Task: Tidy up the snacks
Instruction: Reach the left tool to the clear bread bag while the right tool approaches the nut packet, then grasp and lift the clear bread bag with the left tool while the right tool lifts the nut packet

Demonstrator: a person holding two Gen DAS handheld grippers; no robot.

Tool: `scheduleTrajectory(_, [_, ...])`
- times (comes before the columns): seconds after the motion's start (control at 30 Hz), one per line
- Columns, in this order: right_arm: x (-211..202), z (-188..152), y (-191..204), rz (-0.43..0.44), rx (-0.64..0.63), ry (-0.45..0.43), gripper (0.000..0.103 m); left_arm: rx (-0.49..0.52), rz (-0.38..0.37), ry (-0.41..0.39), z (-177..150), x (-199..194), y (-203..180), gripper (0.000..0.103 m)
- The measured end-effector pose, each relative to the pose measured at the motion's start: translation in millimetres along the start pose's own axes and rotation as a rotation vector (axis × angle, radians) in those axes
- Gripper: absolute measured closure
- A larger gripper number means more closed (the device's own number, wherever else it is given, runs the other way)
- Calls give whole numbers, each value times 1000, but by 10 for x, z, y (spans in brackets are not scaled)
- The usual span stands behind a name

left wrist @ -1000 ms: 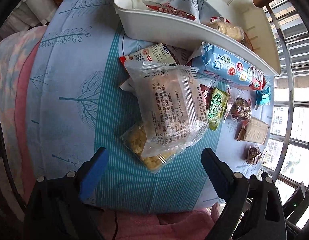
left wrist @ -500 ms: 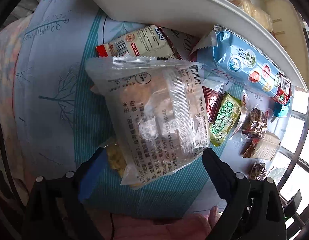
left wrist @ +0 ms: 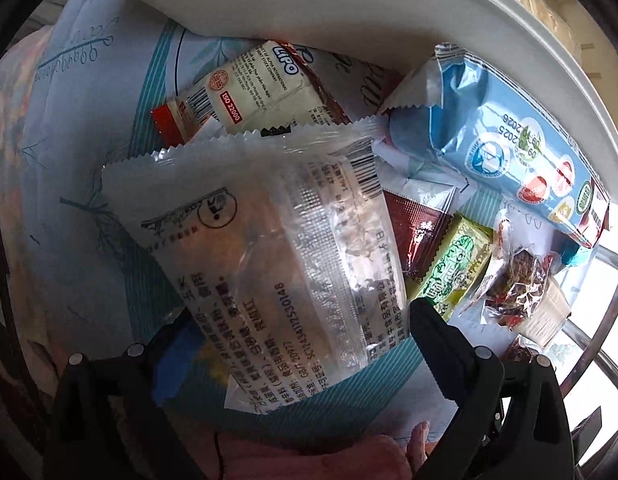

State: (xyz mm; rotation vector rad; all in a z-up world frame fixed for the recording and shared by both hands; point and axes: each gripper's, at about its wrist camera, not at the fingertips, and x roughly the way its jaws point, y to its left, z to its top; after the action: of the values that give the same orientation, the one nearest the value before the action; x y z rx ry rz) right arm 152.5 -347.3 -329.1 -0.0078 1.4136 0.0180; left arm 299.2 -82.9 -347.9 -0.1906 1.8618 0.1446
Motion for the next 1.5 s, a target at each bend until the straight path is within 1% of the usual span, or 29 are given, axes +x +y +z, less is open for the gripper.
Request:
scheduleTrajectory(0.1, [-32, 72, -30, -1, -13, -11, 31, -23, -5, -12, 24, -1, 9, 7])
scheduleTrajectory(0.17, [-51, 58, -28, -1, -22, -24, 32, -40, 6, -23, 34, -11, 16, 15])
scheduleTrajectory(0.23, [-51, 60, -26, 4, -29, -36, 33, -55, 4, -35, -29, 19, 89, 18])
scheduleTrajectory(0.37, [-37, 47, -14, 12, -49, -61, 37, -59, -6, -48, -34, 4, 117, 24])
scheduleTrajectory(0.53, [-79, 55, -43, 40, -53, -78, 43, -65, -9, -44, -116, -16, 159, 26])
scheduleTrajectory(0.63, [-104, 70, -46, 37, -66, -80, 44, -85, -13, -38, -205, -15, 199, 26])
scheduleTrajectory(0.77, [-125, 64, -2, 44, -73, -81, 44, -86, -22, -38, -305, -26, 282, 26])
scheduleTrajectory(0.93, [-204, 24, 111, 56, -91, -100, 45, -84, -49, -58, -506, -84, 434, 26])
scheduleTrajectory(1.17, [-364, 61, 363, 112, -156, -146, 45, -79, -70, -160, -789, -316, 528, 26])
scheduleTrajectory(1.23, [-425, 78, 455, 126, -175, -160, 45, -74, -88, -197, -912, -383, 483, 26])
scheduleTrajectory(1.33, [-534, 112, 583, 145, -199, -184, 45, -62, -121, -261, -990, -526, 575, 26])
scheduleTrajectory(1.5, [-709, 245, 739, 165, -225, -240, 45, -35, -183, -379, -1012, -793, 655, 26])
